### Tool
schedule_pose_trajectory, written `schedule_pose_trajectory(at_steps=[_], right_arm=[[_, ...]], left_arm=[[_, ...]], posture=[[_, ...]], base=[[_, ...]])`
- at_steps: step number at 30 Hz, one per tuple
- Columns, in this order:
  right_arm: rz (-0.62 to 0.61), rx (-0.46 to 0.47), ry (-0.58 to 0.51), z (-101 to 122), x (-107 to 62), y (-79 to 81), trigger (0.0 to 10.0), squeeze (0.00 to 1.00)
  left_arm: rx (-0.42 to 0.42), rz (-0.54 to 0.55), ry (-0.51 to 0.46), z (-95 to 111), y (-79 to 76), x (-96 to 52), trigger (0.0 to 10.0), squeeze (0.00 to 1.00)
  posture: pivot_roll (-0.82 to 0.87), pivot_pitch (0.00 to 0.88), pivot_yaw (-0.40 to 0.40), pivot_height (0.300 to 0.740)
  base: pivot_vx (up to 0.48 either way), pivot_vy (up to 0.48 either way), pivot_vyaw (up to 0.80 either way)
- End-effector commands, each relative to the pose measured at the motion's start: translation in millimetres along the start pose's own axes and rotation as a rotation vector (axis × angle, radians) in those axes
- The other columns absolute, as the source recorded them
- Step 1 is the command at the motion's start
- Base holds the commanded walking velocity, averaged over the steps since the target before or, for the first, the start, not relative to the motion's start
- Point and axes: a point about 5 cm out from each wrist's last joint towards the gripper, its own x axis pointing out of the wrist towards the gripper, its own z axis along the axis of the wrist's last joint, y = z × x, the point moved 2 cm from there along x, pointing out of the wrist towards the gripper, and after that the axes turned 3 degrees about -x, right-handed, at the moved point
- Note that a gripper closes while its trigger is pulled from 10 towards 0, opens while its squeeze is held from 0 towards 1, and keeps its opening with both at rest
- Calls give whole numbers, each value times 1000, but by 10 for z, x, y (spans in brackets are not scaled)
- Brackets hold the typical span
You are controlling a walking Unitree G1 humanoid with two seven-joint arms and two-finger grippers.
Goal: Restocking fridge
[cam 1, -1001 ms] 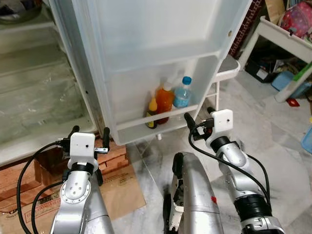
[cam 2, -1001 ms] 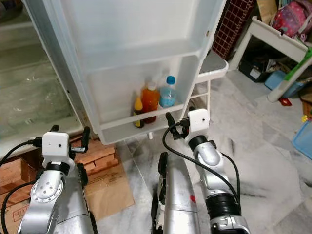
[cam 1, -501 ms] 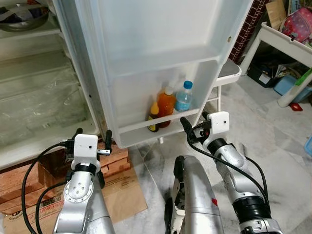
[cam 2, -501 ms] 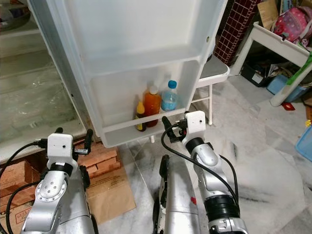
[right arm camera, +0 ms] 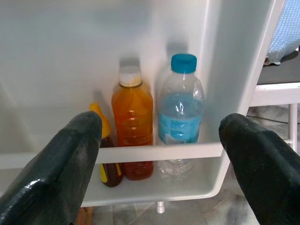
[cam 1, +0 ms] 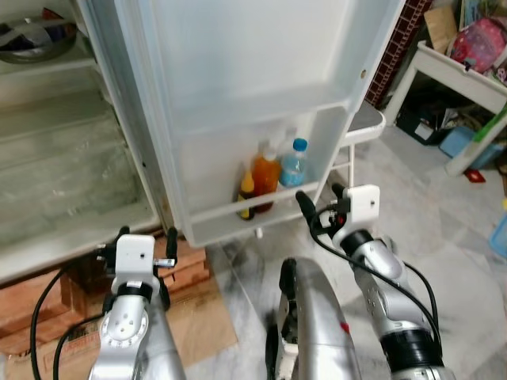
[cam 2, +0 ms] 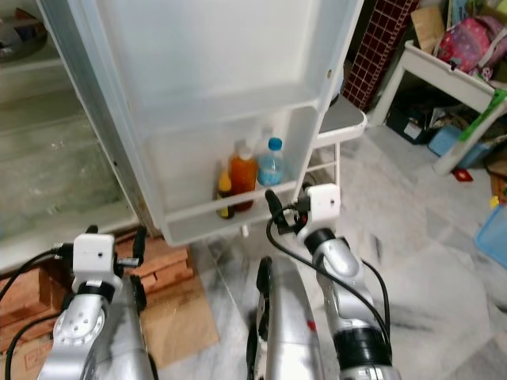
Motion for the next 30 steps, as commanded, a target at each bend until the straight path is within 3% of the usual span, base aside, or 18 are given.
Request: schedule_pose_trajectory(at_steps=[1, 6, 18, 19, 26, 27, 30], right_arm=[[7, -4, -11, 45, -16, 4, 10000, 0], [13, 8, 4, 9, -85, 32, 10000, 0], [-14, 34, 110, -245, -461, 5, 10000, 0], [-4, 38, 148, -310, -523, 12, 10000, 0], [-43, 10, 369, -668, -753, -104, 10000, 0], [-67, 39, 390, -716, -794, -136, 10000, 0], [-74, 42, 389, -707, -798, -150, 10000, 0]], left_arm=[[-6, -15, -21, 45, -31, -1, 10000, 0], [-10, -13, -13, 37, -33, -9, 10000, 0], [24, -4, 75, -181, 79, -296, 10000, 0], [36, -9, 134, -281, 82, -358, 10000, 0], [58, -10, 265, -541, 146, -473, 10000, 0], [39, 3, 319, -640, 181, -492, 10000, 0], [-5, 28, 353, -684, 216, -490, 10000, 0]], posture=[[57, 0, -58, 548], [56, 0, -57, 576], [61, 0, -50, 653], [61, 0, -50, 663], [62, 0, -50, 700], [61, 0, -51, 708], [57, 0, -49, 722]], base=[[0, 0, 0], [0, 0, 0], [0, 0, 0], [0, 0, 0], [0, 0, 0], [0, 0, 0], [0, 0, 0]])
